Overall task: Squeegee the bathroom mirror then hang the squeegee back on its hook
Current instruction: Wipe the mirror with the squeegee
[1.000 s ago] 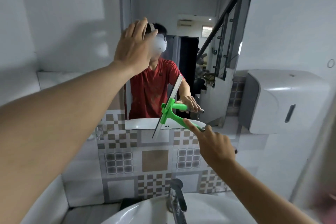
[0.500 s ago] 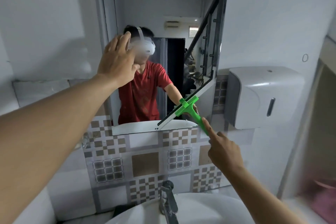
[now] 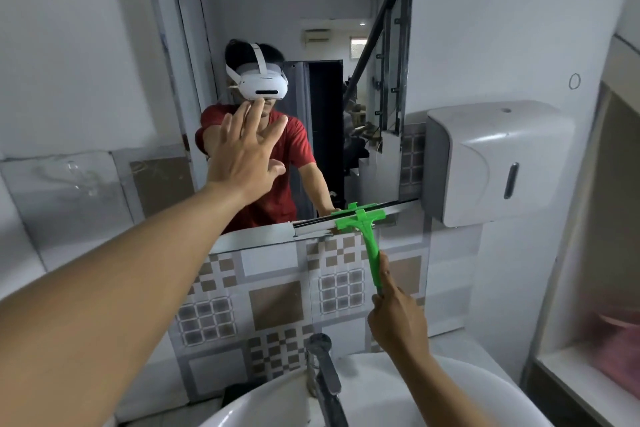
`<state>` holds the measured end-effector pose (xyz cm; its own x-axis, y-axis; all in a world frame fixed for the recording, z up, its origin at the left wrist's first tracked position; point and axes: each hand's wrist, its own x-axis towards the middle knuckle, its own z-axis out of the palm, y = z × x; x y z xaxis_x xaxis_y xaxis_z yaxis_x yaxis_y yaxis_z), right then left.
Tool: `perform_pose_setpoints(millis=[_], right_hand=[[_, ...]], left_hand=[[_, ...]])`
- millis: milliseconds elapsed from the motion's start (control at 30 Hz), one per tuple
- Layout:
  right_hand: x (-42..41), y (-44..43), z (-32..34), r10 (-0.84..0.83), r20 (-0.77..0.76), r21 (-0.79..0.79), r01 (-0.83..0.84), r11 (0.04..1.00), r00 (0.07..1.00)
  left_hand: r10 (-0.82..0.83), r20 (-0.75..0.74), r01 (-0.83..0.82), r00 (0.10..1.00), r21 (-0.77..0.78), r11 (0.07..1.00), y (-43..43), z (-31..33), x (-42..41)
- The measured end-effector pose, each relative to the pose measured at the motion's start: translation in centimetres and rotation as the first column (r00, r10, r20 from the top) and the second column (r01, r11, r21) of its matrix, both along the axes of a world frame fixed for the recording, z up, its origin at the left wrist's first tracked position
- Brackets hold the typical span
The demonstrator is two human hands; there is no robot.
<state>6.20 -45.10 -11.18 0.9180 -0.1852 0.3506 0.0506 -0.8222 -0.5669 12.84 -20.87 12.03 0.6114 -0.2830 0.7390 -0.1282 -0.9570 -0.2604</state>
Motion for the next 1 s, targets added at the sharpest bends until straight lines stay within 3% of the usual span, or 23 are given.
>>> perform_pose_setpoints(millis=[467,800,1000], right_hand=[[-1.5,0.2,-0.5,0.035,-0.158,0.092,-0.021,0.996,0.987],[-5.5,-3.1,2.5,0.137,-0.344,-0.070,-0.171,0.983,0.929],[-9.0,-6.3,7.5,0.129,-0.262,-0.183,-0.180,0.966,0.957]], left_hand=[[-0.015,0.018,0.015,1.000,-0.002,1.000,0.4,-0.3,0.8],[0.061,-0.076,-0.062,0.995,-0.013,0.998,-0.8,0.4,-1.3],[-0.073,-0.216,0.052,0.974,-0.102,0.993,-5.1,-0.7,-7.0]])
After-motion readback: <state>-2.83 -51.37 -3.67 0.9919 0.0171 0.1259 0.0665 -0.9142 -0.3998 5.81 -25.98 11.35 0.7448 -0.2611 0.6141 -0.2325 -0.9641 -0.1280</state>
